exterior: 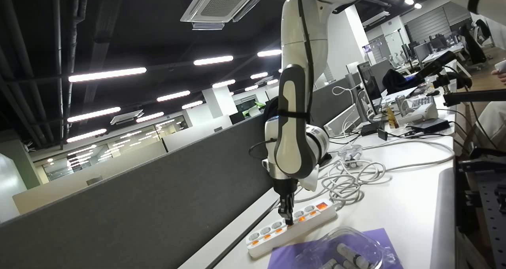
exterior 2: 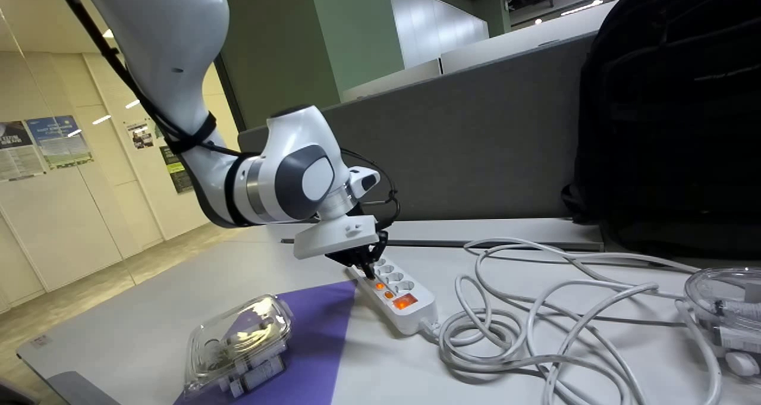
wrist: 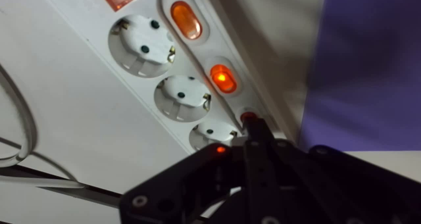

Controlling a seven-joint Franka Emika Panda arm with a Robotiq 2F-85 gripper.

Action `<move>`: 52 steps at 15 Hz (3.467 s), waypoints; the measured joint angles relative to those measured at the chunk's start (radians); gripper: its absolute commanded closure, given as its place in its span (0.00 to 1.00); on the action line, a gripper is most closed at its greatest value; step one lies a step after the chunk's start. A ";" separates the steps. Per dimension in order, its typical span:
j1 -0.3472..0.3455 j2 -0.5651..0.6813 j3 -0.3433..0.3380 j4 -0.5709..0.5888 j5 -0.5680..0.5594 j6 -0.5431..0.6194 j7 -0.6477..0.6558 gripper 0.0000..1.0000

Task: Turn on the small switch on the adapter

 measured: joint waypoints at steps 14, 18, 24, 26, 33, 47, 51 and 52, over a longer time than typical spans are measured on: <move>0.181 -0.005 -0.181 -0.002 -0.049 0.004 0.002 1.00; 0.311 -0.001 -0.350 -0.019 -0.086 0.010 0.019 1.00; 0.411 0.011 -0.475 -0.036 -0.101 0.016 0.028 1.00; 0.423 0.011 -0.486 -0.036 -0.101 0.007 0.031 1.00; 0.646 0.063 -0.680 -0.043 -0.100 -0.010 0.170 1.00; 0.305 -0.073 -0.336 -0.014 -0.091 -0.318 0.016 0.99; 0.218 -0.082 -0.257 -0.002 -0.080 -0.375 -0.017 0.99; 0.218 -0.082 -0.256 -0.001 -0.080 -0.375 -0.017 1.00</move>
